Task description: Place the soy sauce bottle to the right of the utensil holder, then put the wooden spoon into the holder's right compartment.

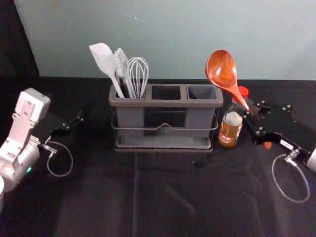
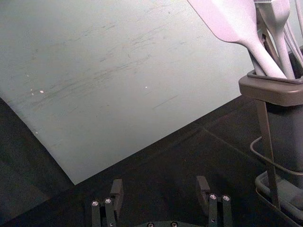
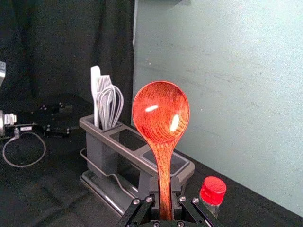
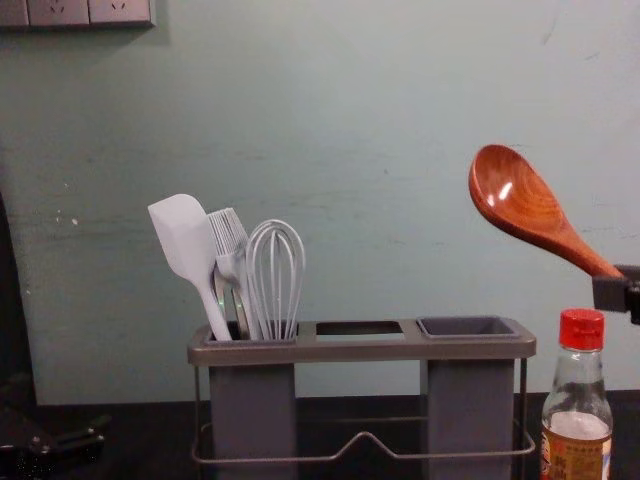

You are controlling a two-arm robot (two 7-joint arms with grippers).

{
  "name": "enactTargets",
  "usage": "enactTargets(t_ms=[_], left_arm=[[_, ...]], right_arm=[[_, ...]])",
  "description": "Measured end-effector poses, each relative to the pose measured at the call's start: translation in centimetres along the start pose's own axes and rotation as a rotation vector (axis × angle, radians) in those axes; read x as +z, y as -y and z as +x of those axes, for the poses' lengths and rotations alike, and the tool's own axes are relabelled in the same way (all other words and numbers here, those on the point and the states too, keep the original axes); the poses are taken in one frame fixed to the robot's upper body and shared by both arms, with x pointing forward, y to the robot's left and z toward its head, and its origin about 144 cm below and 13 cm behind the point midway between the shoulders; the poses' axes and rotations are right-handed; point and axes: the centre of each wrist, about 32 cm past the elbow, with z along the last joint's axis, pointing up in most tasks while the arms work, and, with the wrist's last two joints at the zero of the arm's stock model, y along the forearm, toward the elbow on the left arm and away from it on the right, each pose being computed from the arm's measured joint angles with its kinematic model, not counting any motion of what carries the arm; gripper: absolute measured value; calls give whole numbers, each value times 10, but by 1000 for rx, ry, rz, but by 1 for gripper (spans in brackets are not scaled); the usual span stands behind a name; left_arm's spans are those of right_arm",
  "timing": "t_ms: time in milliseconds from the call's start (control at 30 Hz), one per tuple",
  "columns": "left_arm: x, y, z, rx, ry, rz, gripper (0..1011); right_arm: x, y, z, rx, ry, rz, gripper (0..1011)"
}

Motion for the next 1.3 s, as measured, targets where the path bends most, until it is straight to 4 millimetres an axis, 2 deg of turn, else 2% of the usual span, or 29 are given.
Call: enactTargets(t_ms=[233,733,1300], left_arm=[[0,0,0,0,0,0,1005],[0,0,0,0,0,0,1005],[0,0,0,0,0,0,1005]], right_arm=[[2,-14,2,-17,-23,39,140],[9,-70,1,-14,-92,152,142],[4,-116,-8,-29,-156,203,140]])
